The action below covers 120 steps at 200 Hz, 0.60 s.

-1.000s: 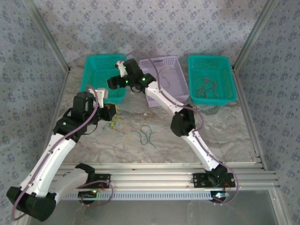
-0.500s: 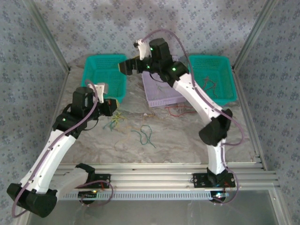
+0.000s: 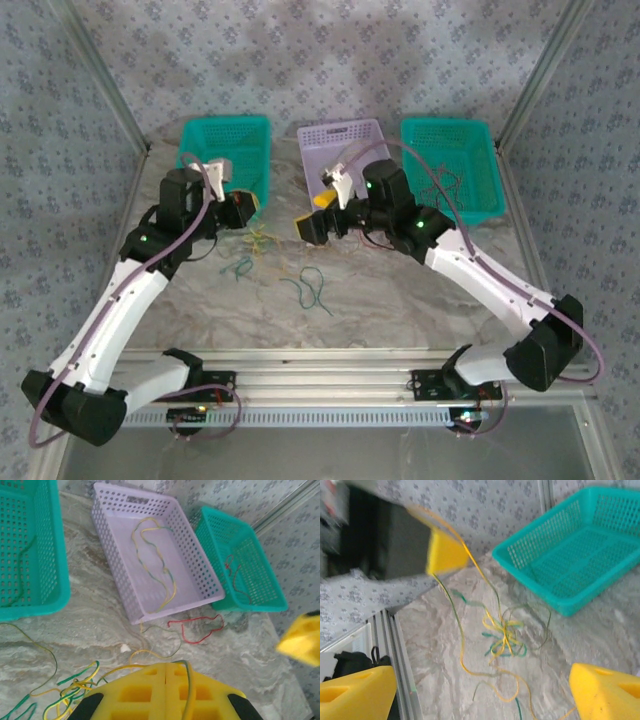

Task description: Untangle the cables

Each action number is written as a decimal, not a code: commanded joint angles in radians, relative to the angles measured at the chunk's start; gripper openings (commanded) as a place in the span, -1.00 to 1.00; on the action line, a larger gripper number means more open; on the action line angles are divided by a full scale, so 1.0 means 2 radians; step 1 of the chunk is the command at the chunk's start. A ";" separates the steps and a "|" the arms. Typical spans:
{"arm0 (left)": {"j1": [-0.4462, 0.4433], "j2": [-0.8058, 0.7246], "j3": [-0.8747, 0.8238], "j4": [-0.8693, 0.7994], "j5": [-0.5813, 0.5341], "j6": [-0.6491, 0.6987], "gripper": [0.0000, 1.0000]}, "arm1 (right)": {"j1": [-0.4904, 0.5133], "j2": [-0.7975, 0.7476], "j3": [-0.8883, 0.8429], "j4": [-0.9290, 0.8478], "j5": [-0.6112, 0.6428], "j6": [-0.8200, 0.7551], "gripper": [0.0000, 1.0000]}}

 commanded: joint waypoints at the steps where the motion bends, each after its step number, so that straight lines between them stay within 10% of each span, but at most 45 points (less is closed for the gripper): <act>1: -0.010 -0.020 0.007 0.041 0.016 -0.042 -1.00 | 0.001 0.020 -0.056 0.064 -0.020 0.026 0.77; 120: -0.034 -0.098 -0.040 0.024 0.044 -0.051 -1.00 | -0.029 0.145 -0.073 0.288 -0.072 0.159 0.56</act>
